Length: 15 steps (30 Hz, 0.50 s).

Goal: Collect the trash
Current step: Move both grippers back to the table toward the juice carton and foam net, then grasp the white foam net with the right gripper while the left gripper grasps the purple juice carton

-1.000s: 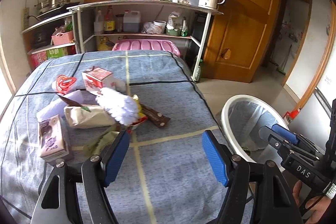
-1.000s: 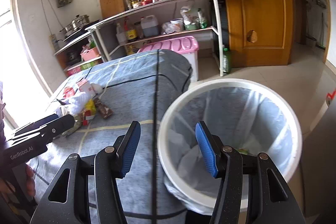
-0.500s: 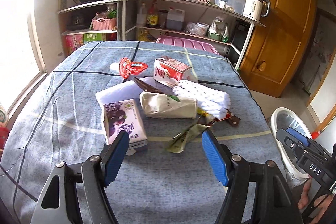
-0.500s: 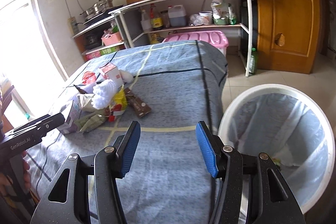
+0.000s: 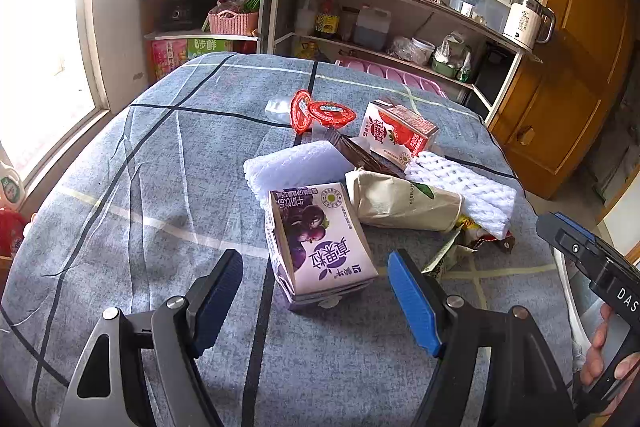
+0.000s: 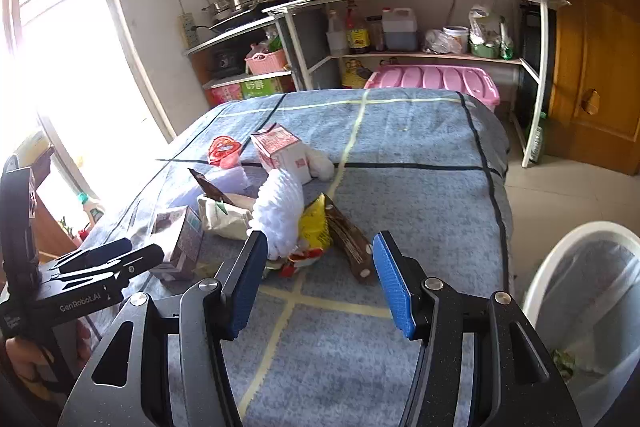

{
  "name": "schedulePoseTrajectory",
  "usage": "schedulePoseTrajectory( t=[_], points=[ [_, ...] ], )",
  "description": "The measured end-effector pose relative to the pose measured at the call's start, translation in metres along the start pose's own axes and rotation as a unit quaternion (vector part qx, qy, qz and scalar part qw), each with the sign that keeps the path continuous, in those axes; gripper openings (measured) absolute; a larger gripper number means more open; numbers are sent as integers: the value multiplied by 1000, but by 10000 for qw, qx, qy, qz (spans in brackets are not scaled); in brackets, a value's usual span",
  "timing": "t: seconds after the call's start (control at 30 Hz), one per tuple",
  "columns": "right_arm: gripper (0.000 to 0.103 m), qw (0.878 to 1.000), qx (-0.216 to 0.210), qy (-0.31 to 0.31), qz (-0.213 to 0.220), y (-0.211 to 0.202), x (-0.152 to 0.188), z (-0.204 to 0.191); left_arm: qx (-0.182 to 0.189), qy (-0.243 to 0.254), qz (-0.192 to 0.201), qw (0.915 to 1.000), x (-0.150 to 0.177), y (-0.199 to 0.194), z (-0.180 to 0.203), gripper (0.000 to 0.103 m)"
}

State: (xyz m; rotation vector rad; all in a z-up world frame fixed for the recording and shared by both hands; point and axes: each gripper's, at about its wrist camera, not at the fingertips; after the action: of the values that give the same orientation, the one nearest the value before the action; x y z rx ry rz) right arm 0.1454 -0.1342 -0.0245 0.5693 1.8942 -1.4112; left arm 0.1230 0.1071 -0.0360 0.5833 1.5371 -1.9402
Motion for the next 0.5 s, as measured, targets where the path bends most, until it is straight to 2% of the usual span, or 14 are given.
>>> schedulePoseTrajectory(
  t=[0.3,0.5],
  points=[
    [56,9977,-555,-377,-100,25,-14,-27,45,-149,-196,9997,-8,20,-10,75],
    [56,9968,-442,-599,-308,40,-7,-31,68,-154,-255,9995,-10,30,-10,75]
  ],
)
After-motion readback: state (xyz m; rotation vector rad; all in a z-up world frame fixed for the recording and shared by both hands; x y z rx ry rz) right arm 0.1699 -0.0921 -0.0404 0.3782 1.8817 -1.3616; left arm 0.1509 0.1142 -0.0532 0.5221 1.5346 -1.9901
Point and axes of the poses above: each gripper's, at about its wrist camera, not at the fingertips, and y roughly the way its jaws point, z to its right, x to its underside, and after that the axes turned 6 degrees about x, right-handed
